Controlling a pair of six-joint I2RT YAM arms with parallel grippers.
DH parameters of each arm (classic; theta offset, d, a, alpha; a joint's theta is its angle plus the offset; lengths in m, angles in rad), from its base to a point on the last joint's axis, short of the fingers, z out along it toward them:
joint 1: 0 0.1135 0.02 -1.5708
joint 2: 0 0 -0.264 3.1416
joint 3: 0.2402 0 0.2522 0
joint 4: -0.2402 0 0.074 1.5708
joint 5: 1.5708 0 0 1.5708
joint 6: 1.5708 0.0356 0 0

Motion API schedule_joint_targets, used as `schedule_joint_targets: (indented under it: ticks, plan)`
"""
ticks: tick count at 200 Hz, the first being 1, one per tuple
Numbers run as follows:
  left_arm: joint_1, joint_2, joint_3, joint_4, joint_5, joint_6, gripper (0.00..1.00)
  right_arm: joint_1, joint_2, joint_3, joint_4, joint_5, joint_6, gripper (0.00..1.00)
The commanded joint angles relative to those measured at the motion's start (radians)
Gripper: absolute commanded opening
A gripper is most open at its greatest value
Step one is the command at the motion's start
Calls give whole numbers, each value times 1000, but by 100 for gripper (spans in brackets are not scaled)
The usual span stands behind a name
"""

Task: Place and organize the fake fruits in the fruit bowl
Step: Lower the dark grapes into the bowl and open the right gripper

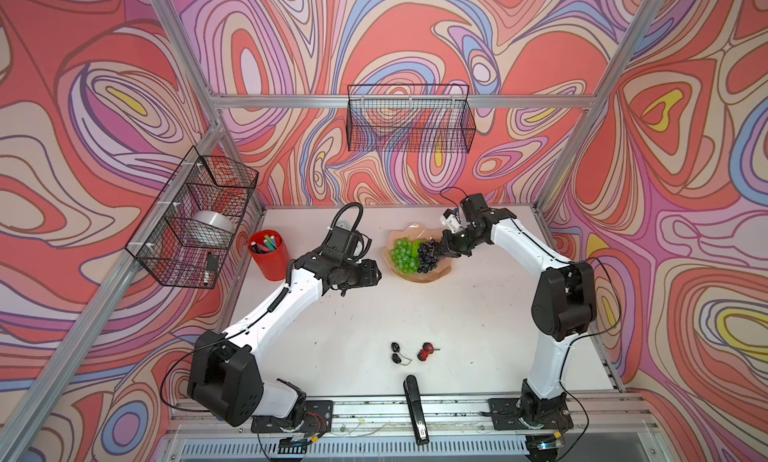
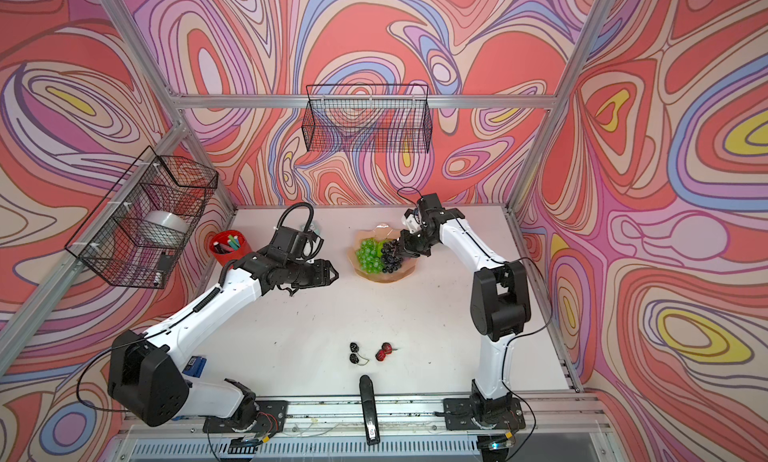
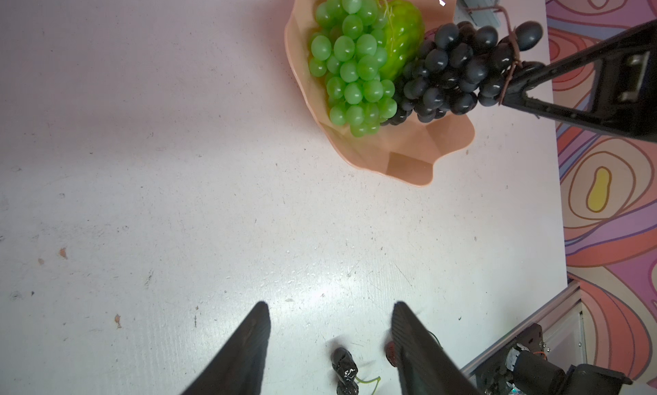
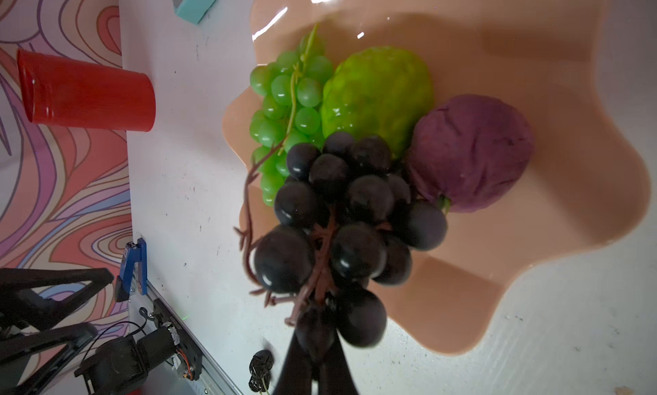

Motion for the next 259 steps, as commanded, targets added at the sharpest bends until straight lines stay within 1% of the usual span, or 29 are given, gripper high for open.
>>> schedule_joint_targets:
  ticks: [1, 30, 72, 88, 103, 118, 138, 158, 185, 219, 259]
  plan:
    - [1, 10, 12, 2, 10, 0, 59, -13, -32, -25, 39, -22, 22, 0]
    - [2, 12, 16, -1, 9, 4, 59, -20, -32, -30, 24, 14, 4, 0]
    - [1, 15, 19, 1, 10, 3, 59, -24, -51, -19, -15, 108, -36, 0]
    - [2, 16, 20, -1, 11, 3, 59, -24, -70, -18, -36, 169, -50, 0]
    - [2, 15, 18, 2, 10, 2, 59, -24, -101, -31, -33, 253, -53, 0]
    - [2, 19, 20, 3, 14, 0, 59, -24, -127, -48, -13, 285, -53, 0]
    - [2, 27, 25, 5, 22, -2, 59, -23, -130, -49, 0, 275, -53, 0]
    - [1, 26, 25, 5, 24, -3, 59, -23, -108, -29, -26, 273, -59, 0]
    - [2, 21, 19, 3, 19, -6, 59, -23, -92, -36, -26, 243, -65, 0]
    - [2, 25, 17, 4, 21, -6, 59, -19, -88, -42, 5, 225, -54, 0]
    - [2, 30, 19, 3, 23, -5, 59, 29, -47, -2, -18, 287, -77, 0]
